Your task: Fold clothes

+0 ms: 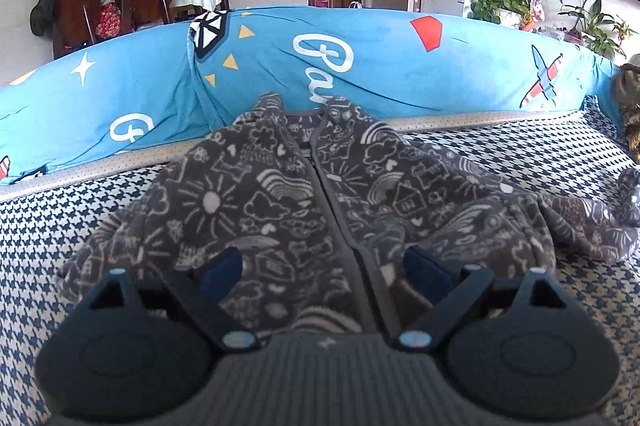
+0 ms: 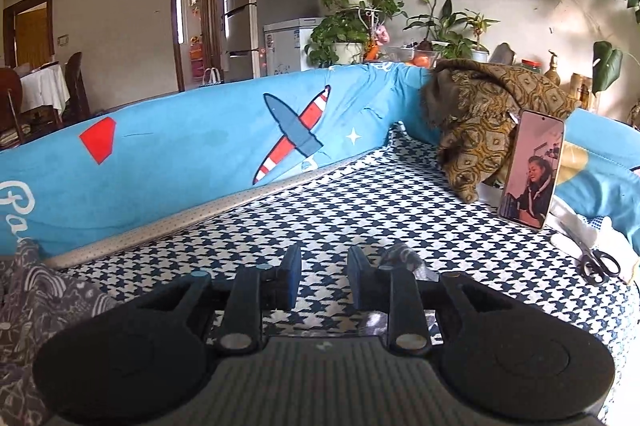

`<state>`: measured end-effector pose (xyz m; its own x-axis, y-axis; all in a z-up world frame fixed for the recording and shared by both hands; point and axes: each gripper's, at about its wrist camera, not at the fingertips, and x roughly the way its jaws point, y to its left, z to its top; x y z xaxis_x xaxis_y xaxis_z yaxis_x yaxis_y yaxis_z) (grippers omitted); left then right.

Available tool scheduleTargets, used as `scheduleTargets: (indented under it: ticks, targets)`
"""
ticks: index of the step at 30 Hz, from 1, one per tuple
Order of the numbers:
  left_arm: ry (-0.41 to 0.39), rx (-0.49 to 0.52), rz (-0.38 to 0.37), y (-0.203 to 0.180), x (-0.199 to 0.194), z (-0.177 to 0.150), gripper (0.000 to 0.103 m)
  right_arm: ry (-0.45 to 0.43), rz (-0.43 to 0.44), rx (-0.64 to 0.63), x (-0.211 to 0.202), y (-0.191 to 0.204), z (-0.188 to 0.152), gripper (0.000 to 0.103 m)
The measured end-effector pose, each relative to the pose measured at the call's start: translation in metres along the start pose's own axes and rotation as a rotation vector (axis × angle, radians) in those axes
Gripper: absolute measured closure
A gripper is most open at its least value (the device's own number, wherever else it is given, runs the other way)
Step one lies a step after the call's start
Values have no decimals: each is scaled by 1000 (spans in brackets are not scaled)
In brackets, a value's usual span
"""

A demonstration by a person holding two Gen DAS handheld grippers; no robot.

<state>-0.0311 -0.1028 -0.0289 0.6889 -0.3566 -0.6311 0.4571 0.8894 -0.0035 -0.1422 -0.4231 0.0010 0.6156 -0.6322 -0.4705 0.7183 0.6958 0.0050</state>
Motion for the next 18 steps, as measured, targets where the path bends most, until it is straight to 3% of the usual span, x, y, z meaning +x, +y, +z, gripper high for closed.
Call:
scheduleTargets:
  ticks: [7,10,18]
  targets:
    - [-29,-60,22,26,-11,3,6,32,118,-39,-10,33,-8,62]
    - [-36,-91,14,38,-16,5,6,66,170,-21,-15,43,-13,61]
    - [-65,-175,70,76,-24,11,4,193,390,60,-26,72,-34,52]
